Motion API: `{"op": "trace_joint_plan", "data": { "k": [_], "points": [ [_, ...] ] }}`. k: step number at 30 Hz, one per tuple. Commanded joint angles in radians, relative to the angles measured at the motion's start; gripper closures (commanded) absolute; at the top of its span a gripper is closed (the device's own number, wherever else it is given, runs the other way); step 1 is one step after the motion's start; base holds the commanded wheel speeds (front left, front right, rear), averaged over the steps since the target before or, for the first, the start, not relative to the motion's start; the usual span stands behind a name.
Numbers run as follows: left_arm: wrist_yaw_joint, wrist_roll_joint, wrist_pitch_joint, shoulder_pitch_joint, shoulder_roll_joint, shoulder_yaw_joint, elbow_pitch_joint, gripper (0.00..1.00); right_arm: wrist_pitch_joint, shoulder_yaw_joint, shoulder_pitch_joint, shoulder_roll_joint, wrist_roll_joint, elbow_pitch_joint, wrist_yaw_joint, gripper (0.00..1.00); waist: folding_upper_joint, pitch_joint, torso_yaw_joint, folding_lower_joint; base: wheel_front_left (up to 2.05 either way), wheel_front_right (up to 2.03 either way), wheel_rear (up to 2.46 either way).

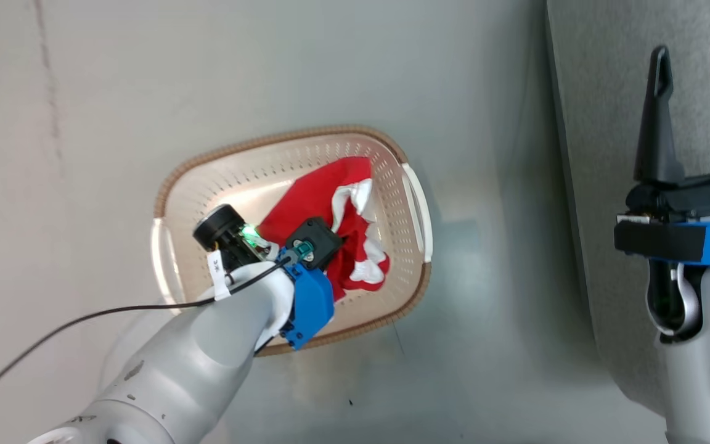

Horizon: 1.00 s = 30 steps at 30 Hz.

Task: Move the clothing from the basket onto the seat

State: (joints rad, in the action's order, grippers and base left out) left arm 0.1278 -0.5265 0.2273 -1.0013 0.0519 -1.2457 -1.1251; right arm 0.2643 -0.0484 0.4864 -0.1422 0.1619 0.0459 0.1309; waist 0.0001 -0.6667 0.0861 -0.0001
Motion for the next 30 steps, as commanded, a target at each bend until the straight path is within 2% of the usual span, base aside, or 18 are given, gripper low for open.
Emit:
{"op": "trace_joint_plan", "data": {
  "k": [1,8,15,22,30],
  "points": [
    [0.004,-0.015,0.014,0.016,-0.001,0.003,0.028,1.00,0.000,-0.007,-0.023,-0.008,-0.003,0.008,0.000,0.00,-0.0001,0.066,-0.036,0.0001,0.00,0.00,0.00],
    [-0.011,-0.068,0.031,0.047,0.000,0.033,0.118,1.00,0.000,-0.018,-0.079,-0.013,-0.009,0.032,0.000,0.00,-0.0001,0.163,-0.065,0.0001,0.00,0.00,0.00],
    [-0.058,-0.123,0.040,0.065,0.000,0.090,0.235,1.00,0.000,-0.035,-0.146,-0.002,-0.019,0.044,0.000,0.00,-0.0001,0.255,-0.093,0.0001,0.00,0.00,0.00],
    [-0.095,-0.137,0.039,0.063,0.000,0.156,0.350,1.00,0.000,-0.043,-0.195,0.008,-0.019,0.059,0.000,0.00,-0.0001,0.335,-0.114,0.0001,0.00,0.00,0.00],
    [-0.106,-0.136,0.039,0.069,0.000,0.193,0.417,1.00,0.000,-0.040,-0.251,0.027,-0.022,0.072,0.000,0.00,-0.0001,0.418,-0.126,0.0001,0.00,0.00,0.00]
  ]
}}
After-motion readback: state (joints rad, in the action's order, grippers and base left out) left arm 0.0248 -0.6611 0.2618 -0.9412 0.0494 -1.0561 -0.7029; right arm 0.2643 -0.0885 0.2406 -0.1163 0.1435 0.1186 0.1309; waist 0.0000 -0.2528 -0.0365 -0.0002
